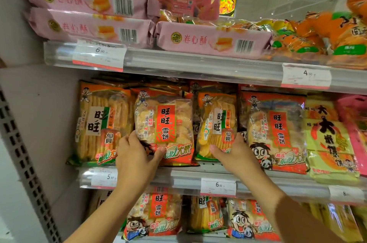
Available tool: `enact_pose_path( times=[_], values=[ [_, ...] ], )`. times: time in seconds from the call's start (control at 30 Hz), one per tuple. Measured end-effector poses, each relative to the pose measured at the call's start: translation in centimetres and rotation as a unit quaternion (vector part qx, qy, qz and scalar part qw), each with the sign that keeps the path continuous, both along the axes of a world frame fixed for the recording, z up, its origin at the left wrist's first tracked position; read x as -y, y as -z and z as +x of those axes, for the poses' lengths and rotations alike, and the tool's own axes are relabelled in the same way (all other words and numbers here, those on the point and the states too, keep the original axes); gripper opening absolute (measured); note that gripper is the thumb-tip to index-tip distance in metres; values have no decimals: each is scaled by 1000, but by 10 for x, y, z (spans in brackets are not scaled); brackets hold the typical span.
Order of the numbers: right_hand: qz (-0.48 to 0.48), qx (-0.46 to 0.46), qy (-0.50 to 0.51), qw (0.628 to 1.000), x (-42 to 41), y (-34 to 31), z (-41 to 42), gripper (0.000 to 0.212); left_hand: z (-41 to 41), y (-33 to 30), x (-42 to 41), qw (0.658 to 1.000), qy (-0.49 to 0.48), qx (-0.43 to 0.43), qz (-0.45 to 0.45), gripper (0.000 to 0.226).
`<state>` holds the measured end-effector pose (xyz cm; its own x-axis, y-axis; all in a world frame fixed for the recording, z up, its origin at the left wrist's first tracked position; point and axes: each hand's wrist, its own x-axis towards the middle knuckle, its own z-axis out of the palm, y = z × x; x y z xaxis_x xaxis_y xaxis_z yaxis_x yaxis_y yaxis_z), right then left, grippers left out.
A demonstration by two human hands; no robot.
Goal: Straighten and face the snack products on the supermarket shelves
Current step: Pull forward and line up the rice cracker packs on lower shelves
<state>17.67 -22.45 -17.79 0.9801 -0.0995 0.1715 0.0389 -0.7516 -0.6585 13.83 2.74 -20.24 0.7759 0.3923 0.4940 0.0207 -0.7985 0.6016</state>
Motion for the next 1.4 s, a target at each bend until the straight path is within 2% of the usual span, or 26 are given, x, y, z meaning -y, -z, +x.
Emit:
enact_pose_path(
  times=[0.17,0.23,0.37,0.47,0.57,0.63,0.7,0.8,0.9,1.0,1.1,1.17,1.23,1.33,1.4],
  values=[
    [5,12,-4,1000,0,3,0,100,-1,0,-5,1000,20,3,-2,93],
    [5,13,4,1000,3,-1,-3,100,0,-3,-6,999,36,7,-2,86],
    [-20,57,-21,998,21,-12,-20,65,0,-9,-9,994,71,77,-21,53],
    [-4,114,-7,993,53,-18,-34,50,3,-10,-12,994,86,66,-20,51],
    [-16,159,62,985,93,-22,-43,36,6,-12,-14,996,79,22,-25,58],
    [-55,160,124,978,118,-20,-42,46,8,-14,-14,997,70,-11,-32,66],
    [-86,120,176,973,137,-14,-38,66,10,-15,-14,996,73,-15,-43,65],
    [-50,47,180,981,145,-5,-33,84,10,-17,-14,995,77,-9,-57,59],
    [-39,41,170,984,142,4,-31,78,10,-16,-14,995,82,-7,-53,60],
    [-104,112,182,971,127,2,-31,67,10,-15,-16,994,90,-10,-58,67],
    [-129,212,95,964,93,-8,-33,52,5,-15,-15,991,103,17,-78,75],
    [-95,219,1,971,64,-15,-33,48,-2,-16,-13,987,113,41,-103,81],
    [-64,194,-48,978,37,-16,-28,54,-7,-21,-13,985,115,68,-109,81],
    [-12,101,-46,994,9,-16,-14,70,-15,-32,-25,982,109,101,-120,77],
    [33,58,-50,997,0,-12,-3,68,-23,-38,-43,977,106,117,-141,72]
  ],
)
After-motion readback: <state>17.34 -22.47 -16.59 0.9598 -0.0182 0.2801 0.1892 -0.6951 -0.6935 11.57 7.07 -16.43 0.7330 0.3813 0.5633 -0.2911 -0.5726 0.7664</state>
